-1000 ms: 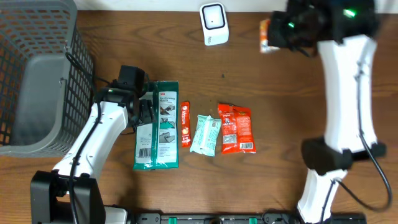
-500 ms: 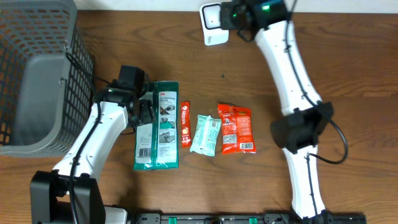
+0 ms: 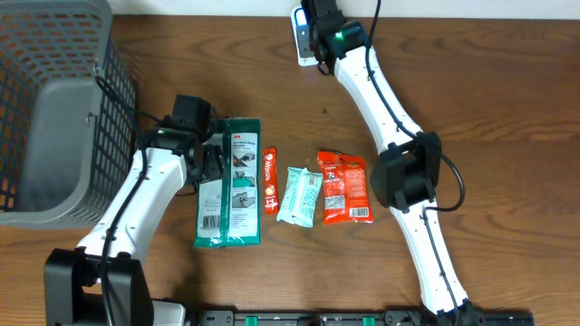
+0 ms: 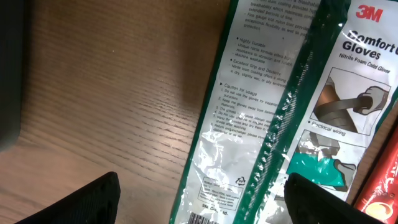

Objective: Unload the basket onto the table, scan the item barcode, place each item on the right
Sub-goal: 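Lift the tissue box and hold its barcode to the scanner, then carry the tissue box to the right table edge and release it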

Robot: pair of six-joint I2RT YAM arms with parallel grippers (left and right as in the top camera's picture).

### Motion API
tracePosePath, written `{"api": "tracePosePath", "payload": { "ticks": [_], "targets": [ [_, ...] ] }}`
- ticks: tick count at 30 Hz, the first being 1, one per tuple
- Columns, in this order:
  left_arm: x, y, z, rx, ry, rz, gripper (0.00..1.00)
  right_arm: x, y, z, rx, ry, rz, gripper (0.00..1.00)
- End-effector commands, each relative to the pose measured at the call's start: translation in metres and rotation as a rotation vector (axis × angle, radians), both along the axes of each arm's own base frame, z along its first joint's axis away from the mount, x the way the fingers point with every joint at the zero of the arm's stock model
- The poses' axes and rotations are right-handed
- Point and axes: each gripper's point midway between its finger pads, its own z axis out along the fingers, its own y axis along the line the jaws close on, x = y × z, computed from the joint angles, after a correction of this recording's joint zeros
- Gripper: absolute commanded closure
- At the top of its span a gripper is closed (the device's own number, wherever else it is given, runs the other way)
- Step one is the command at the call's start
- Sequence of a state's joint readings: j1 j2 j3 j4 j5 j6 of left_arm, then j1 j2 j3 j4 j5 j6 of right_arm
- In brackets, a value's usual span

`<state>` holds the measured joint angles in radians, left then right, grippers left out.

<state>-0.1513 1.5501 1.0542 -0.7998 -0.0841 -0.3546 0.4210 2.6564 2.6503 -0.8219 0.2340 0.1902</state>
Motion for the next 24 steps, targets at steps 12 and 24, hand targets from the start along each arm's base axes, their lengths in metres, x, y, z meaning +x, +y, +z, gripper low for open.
{"api": "tracePosePath", "payload": {
  "ticks": [12,24],
  "targets": [
    [0.005,0.002,0.007,0.003,-0.023,0.002,0.15,0.018,0.001,0.019,0.014,-0.107,-0.007,0.95],
    [0.005,0.002,0.007,0.003,-0.023,0.002,0.15,0.018,-0.016,-0.008,-0.008,-0.055,-0.03,0.95]
  ]
}}
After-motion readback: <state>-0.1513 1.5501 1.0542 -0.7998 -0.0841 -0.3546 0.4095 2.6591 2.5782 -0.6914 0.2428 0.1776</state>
